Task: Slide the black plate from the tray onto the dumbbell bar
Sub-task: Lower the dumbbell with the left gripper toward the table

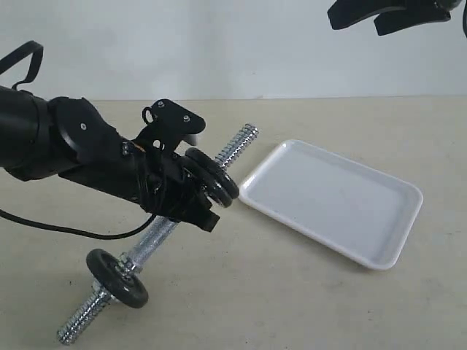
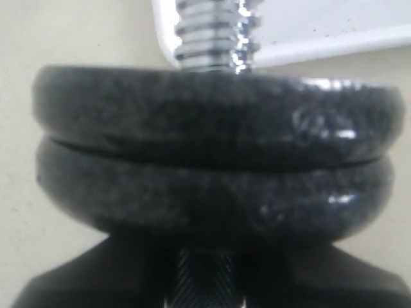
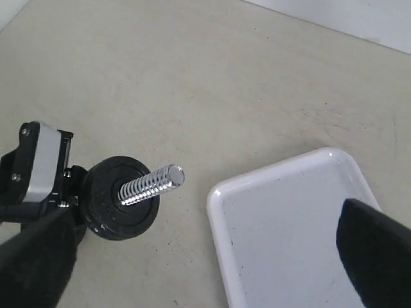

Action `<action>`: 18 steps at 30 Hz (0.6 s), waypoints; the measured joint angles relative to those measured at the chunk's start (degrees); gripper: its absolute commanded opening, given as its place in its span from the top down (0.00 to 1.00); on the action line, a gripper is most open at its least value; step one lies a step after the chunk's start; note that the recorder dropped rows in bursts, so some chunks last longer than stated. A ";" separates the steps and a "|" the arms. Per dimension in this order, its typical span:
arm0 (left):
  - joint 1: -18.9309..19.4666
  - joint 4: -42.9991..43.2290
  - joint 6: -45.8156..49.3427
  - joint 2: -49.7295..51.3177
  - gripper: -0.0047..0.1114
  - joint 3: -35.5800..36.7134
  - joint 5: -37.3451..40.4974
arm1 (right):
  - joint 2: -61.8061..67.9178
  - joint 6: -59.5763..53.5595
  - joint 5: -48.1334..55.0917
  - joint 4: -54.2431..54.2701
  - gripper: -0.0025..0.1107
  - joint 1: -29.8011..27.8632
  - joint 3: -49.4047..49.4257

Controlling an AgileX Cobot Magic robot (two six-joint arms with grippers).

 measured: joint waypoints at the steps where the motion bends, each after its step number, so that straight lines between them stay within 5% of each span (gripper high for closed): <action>1: 0.64 0.11 -3.09 0.10 0.92 -0.37 1.75 | 0.00 0.00 0.96 0.00 0.06 0.00 0.00; 18: 1.47 0.47 -19.16 9.06 0.92 -11.00 3.28 | 0.00 -3.66 1.48 1.32 0.06 0.00 6.17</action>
